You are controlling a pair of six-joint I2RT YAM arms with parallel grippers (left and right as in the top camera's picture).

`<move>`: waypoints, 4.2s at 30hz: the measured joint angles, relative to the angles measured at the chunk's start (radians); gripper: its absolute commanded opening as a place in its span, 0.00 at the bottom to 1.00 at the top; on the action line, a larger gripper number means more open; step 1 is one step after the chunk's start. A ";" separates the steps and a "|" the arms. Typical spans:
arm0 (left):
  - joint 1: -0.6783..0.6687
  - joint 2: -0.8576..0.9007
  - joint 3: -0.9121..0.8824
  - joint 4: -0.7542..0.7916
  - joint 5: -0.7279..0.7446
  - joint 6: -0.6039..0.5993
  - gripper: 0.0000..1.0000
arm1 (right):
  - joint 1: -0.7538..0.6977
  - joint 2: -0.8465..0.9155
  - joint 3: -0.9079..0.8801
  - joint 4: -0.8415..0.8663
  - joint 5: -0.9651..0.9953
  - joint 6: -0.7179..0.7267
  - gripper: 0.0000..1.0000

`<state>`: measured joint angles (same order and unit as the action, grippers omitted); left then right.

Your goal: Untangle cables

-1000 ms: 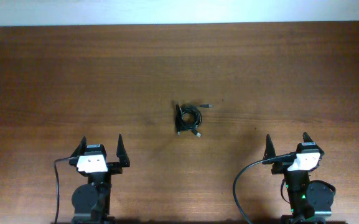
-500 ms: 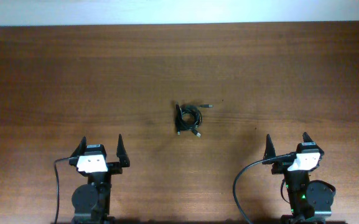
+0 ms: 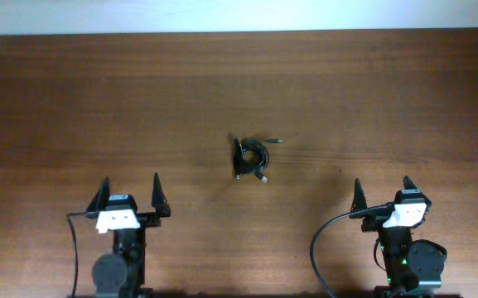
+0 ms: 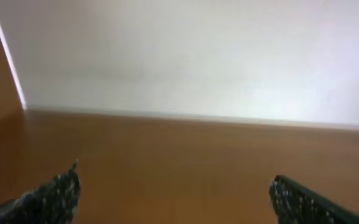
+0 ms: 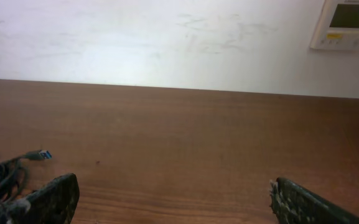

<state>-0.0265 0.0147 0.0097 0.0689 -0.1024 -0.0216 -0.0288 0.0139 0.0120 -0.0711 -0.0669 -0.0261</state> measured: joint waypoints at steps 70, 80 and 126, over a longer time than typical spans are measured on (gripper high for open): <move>-0.382 2.103 1.525 -1.004 0.381 -0.455 0.28 | -0.002 -0.002 0.000 -0.001 0.018 0.000 0.98; -0.382 2.111 1.563 -1.094 0.378 -0.438 0.00 | -0.002 -0.002 0.000 -0.001 0.018 0.000 0.98; -0.385 2.119 1.883 -1.238 1.073 -0.127 0.00 | -0.071 0.361 0.719 -0.697 -0.663 0.711 0.81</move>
<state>-0.4114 2.1338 1.8927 -1.1694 0.9707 -0.1490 -0.0998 0.3748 0.7315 -0.7677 -0.7300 0.6853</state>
